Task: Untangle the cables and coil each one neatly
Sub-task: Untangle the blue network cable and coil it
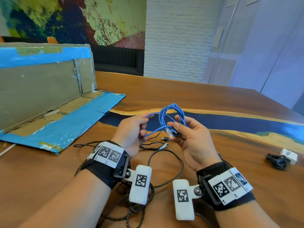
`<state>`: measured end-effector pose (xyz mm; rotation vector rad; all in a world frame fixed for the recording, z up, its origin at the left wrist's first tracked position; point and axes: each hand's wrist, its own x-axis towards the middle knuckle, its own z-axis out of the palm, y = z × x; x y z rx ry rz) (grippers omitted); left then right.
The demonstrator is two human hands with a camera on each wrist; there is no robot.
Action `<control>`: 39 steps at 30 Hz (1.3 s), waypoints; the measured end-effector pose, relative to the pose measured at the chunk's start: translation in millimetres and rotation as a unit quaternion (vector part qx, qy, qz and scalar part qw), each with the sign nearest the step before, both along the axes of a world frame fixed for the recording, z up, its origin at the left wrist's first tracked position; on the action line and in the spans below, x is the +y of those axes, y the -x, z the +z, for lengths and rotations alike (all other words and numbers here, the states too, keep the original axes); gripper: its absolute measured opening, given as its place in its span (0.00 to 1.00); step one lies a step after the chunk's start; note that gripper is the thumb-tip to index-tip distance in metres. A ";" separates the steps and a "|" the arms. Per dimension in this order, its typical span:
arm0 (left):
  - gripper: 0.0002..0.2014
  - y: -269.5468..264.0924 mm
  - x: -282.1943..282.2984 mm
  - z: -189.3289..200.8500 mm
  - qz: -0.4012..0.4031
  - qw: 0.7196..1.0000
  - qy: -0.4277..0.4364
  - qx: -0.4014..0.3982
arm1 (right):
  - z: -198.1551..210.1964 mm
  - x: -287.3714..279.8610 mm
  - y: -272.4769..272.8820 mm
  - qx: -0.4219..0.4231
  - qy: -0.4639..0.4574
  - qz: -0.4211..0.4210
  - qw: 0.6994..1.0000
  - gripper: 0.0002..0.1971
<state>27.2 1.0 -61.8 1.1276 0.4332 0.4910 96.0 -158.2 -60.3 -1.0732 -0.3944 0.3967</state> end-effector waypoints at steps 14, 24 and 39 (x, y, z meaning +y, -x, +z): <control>0.21 7.3 0.7 8.3 -0.075 0.996 -0.042 -0.008 | -3.6 -1.4 -0.1 -0.029 0.014 0.053 0.998 0.12; 0.21 0.4 5.1 -2.4 0.012 0.998 -0.061 0.023 | -6.0 -0.9 7.4 -0.076 0.043 0.146 0.985 0.17; 0.18 11.3 -20.3 12.4 -0.041 0.977 -0.202 -0.053 | -8.9 0.0 -4.5 -0.022 0.037 0.067 0.997 0.11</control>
